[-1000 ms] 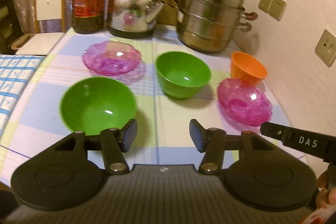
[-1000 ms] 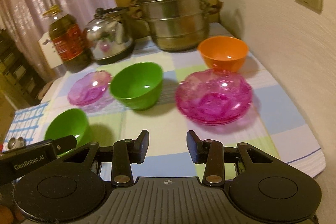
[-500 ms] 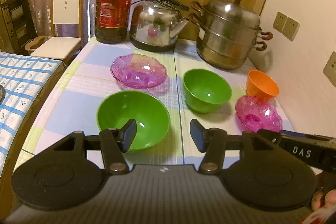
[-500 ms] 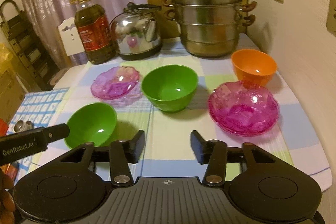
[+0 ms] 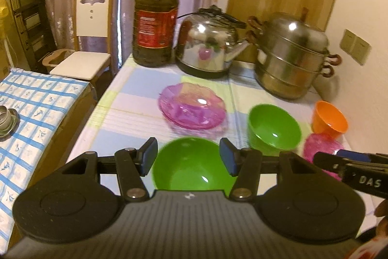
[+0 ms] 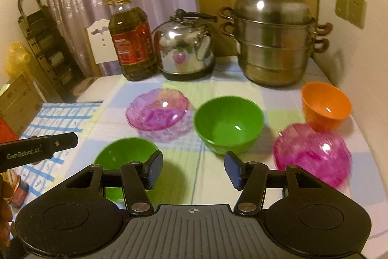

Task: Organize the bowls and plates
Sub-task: 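Move both grippers to the small pink plate beside the kettle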

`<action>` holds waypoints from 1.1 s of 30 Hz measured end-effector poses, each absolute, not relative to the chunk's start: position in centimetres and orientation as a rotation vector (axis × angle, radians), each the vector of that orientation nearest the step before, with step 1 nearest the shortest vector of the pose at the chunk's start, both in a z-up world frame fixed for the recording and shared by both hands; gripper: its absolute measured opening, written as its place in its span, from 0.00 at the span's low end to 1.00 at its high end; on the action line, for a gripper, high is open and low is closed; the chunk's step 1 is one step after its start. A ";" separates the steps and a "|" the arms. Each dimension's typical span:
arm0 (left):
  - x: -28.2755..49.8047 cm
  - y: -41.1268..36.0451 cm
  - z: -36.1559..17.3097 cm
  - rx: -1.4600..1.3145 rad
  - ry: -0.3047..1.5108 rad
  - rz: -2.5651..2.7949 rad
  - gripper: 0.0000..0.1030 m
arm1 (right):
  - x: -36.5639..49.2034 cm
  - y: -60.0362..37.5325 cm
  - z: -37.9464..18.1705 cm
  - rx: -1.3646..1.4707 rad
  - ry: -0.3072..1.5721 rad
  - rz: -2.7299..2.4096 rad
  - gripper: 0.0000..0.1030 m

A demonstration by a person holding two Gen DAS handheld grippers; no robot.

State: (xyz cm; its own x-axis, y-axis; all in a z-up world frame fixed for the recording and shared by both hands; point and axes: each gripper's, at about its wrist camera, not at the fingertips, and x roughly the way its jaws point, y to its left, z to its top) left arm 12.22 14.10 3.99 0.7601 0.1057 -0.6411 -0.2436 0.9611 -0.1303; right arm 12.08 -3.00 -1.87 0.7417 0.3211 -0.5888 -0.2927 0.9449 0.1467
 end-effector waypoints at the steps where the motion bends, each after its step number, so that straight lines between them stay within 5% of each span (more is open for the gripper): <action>1: 12.8 14.7 3.8 -0.215 0.683 0.201 0.51 | 12.7 -2.6 -1.8 0.044 0.650 0.345 0.55; 15: 23.0 21.2 -0.7 -0.232 0.710 0.276 0.51 | 24.3 2.3 -3.9 0.140 0.622 0.438 0.55; 33: 33.7 24.7 -7.9 -0.223 0.817 0.252 0.49 | 38.2 6.0 -10.7 0.086 0.802 0.406 0.54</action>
State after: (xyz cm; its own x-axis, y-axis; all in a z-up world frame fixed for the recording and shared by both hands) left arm 33.72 24.66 -7.87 0.6576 0.1346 -0.7413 -0.3054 0.9471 -0.0989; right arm 38.21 5.98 -10.71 0.6229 0.3851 -0.6810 -0.3208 0.9197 0.2266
